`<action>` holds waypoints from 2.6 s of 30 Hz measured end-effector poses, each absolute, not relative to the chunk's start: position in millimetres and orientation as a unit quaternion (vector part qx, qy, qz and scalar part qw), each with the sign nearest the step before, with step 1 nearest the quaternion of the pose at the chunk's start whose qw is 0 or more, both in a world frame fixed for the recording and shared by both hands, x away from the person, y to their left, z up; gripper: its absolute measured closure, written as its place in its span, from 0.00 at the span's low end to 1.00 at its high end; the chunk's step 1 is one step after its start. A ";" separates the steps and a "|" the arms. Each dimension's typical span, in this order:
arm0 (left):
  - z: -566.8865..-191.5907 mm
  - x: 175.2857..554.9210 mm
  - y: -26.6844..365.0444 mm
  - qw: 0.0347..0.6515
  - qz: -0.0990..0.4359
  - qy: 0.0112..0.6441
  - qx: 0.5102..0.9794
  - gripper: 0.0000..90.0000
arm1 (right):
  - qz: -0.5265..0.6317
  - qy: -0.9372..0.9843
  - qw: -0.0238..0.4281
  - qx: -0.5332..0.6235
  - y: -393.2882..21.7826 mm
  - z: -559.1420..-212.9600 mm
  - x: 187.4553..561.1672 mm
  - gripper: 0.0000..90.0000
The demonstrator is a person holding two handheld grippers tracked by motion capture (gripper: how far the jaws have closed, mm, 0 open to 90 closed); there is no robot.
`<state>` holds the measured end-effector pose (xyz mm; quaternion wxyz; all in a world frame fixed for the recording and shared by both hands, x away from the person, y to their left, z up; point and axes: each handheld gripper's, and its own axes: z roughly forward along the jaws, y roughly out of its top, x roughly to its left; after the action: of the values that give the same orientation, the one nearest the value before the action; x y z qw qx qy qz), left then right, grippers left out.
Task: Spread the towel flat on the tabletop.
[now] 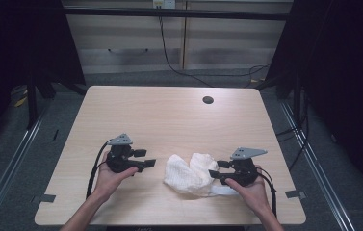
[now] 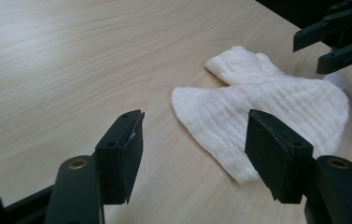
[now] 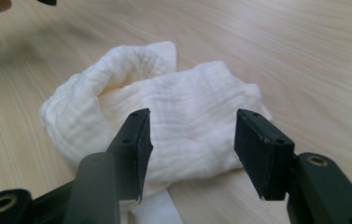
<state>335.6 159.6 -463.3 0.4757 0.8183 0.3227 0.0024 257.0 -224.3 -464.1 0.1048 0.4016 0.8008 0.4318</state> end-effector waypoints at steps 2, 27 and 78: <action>-466.2 345.9 152.4 0.474 -0.008 0.326 0.818 0.44 | 0.438 0.794 0.111 0.406 -231.9 -463.3 254.0 0.51; -506.2 378.3 87.1 0.427 -0.008 0.297 0.854 0.63 | 0.456 0.771 0.113 0.431 -254.6 -467.5 252.2 0.48; -454.2 364.8 117.4 0.523 0.018 0.277 0.806 0.97 | 0.453 0.770 0.117 0.435 -256.7 -468.2 250.5 0.45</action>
<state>364.8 117.4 -454.2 0.5228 0.8058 0.2775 0.0180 250.5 -256.7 -468.2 0.1166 0.4349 0.7696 0.4527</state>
